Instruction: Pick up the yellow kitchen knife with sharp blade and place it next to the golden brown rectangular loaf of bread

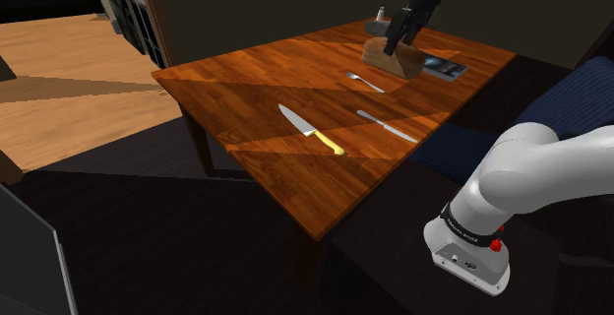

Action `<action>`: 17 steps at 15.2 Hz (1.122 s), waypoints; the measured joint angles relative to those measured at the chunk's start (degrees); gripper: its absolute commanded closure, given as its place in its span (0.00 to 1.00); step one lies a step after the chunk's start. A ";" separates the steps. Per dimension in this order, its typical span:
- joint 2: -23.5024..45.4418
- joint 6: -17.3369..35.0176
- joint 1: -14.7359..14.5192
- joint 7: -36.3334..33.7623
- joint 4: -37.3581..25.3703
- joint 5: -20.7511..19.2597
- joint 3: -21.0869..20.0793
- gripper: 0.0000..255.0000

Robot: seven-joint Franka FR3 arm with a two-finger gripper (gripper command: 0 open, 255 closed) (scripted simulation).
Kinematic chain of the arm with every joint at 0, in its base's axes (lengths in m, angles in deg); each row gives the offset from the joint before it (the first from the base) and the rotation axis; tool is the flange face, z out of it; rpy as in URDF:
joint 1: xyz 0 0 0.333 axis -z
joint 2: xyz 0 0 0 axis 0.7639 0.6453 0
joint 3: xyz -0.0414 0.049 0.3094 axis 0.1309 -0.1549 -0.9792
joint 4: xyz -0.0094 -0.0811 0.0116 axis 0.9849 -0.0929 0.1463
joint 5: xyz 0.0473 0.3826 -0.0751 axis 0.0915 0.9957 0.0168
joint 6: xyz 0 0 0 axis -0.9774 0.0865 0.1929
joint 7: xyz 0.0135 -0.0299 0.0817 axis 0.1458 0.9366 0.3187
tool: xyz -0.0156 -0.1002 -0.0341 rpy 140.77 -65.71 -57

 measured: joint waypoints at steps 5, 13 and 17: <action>2.27 5.55 -0.74 -0.36 3.59 0.98 -0.28 0.00; 11.23 20.84 -3.14 -1.24 10.39 3.91 -1.51 0.00; 18.12 29.27 -4.42 -1.02 12.15 5.49 -1.93 0.00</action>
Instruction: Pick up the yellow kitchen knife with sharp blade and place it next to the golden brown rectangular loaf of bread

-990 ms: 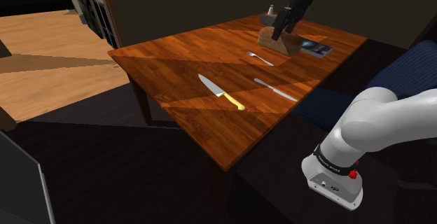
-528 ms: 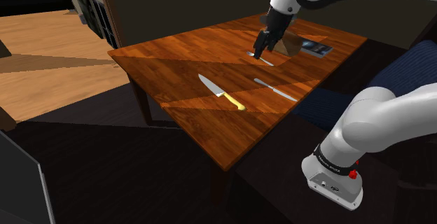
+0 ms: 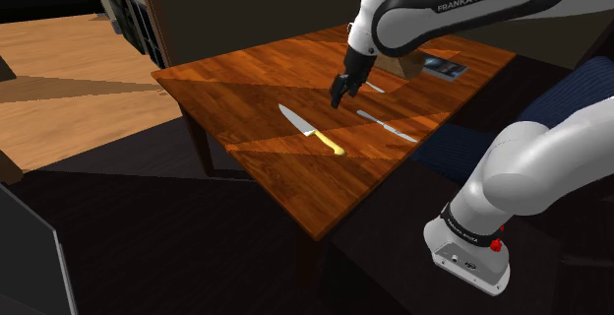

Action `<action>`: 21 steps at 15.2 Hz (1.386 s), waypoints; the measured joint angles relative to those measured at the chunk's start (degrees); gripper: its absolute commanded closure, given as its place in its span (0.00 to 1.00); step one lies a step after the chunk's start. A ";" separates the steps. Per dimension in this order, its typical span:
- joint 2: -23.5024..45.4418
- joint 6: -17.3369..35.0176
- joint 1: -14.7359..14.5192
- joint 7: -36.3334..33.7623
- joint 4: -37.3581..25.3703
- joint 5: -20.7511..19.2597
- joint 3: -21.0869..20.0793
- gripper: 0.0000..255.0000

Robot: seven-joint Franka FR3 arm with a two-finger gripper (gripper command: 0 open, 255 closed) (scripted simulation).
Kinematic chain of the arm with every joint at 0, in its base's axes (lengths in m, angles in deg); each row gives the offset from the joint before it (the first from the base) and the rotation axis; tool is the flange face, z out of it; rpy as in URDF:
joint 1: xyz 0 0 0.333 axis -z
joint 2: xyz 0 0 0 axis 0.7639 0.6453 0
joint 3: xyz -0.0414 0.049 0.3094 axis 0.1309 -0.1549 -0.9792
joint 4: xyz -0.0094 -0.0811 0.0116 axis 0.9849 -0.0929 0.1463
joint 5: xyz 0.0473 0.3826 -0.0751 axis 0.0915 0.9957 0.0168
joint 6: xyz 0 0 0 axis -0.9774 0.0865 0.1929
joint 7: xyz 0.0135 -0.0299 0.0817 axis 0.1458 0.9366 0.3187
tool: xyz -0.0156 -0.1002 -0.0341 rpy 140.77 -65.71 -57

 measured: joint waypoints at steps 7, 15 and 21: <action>12.53 12.83 -2.64 0.28 0.47 3.17 -1.23 0.00; 18.71 19.88 -3.22 0.51 1.29 3.99 -1.63 0.00; 19.32 20.52 -3.20 0.67 1.29 4.05 -1.56 0.00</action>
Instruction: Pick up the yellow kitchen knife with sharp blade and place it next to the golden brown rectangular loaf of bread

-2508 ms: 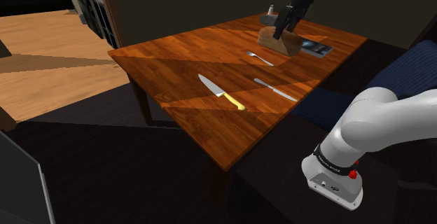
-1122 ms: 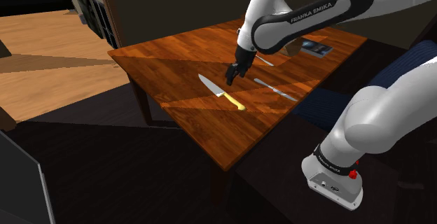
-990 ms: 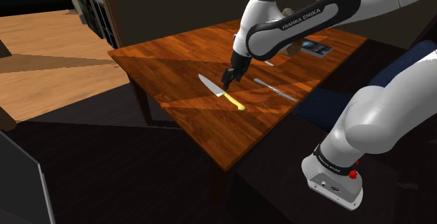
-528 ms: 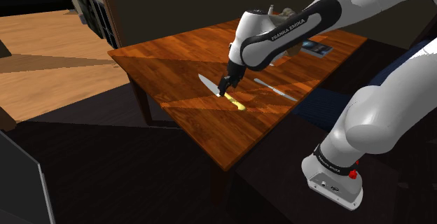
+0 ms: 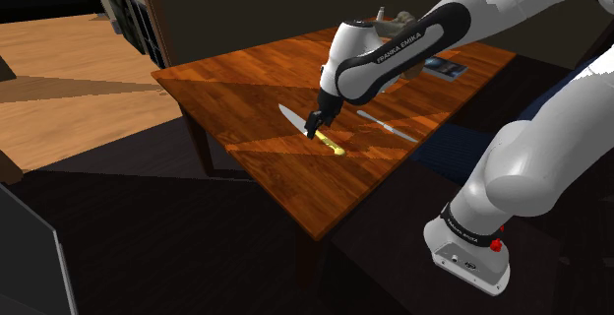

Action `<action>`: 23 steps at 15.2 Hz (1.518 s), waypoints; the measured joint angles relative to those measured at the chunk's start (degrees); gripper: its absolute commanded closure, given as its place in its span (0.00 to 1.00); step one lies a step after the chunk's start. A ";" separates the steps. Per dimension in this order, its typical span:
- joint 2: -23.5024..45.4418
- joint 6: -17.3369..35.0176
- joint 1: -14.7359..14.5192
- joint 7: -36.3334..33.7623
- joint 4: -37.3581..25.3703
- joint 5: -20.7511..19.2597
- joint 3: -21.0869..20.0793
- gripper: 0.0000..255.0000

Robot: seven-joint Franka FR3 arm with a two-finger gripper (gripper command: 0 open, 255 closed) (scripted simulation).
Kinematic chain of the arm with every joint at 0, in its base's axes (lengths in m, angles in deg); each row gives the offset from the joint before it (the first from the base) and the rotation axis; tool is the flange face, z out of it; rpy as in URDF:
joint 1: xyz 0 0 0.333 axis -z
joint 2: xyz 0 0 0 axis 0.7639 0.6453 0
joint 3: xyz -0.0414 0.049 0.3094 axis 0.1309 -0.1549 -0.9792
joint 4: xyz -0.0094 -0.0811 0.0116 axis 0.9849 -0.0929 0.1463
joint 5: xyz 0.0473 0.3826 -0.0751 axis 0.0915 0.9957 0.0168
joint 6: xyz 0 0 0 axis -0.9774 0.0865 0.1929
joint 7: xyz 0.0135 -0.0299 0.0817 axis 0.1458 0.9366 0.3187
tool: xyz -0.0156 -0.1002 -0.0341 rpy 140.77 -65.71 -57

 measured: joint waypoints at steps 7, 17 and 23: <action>-0.04 -0.02 0.00 0.01 0.00 0.00 0.01 1.00; -2.84 -4.36 0.18 -0.45 -1.56 -0.46 0.03 1.00; -5.95 -9.67 0.34 -0.97 -3.77 -0.91 0.03 1.00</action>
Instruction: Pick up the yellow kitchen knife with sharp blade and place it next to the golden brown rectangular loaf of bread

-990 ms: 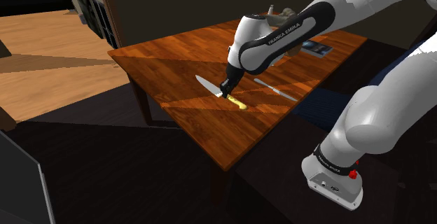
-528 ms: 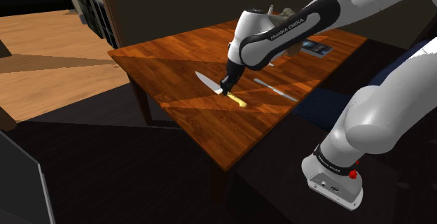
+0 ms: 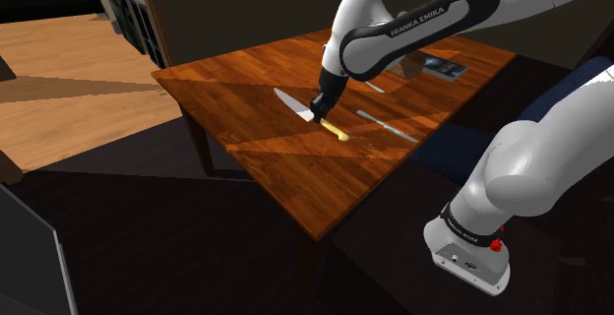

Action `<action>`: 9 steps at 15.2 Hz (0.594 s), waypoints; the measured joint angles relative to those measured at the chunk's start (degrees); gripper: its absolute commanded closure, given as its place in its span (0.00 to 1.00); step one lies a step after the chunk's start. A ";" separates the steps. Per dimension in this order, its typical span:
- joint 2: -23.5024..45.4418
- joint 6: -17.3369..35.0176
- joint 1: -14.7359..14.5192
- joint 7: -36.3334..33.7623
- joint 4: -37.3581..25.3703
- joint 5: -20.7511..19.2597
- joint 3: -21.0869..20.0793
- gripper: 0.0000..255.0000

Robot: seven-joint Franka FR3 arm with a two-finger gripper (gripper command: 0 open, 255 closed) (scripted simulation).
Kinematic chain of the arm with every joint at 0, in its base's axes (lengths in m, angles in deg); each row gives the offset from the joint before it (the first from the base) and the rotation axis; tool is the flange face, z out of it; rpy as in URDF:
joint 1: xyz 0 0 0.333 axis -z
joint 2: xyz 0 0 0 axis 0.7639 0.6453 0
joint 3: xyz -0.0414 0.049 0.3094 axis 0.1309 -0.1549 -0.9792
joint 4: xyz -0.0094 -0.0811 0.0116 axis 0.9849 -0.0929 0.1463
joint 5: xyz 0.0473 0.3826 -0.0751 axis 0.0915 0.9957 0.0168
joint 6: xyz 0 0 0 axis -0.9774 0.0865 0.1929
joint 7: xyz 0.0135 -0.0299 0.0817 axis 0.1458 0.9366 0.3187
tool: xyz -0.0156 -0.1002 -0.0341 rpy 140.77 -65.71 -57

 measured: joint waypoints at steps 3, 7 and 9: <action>-1.40 -2.50 0.03 -0.27 -1.10 -0.15 -0.03 1.00; -2.93 -6.00 0.12 -0.58 -3.08 -0.39 -0.02 1.00; -3.74 -7.76 0.20 -0.58 -4.04 -0.50 0.09 1.00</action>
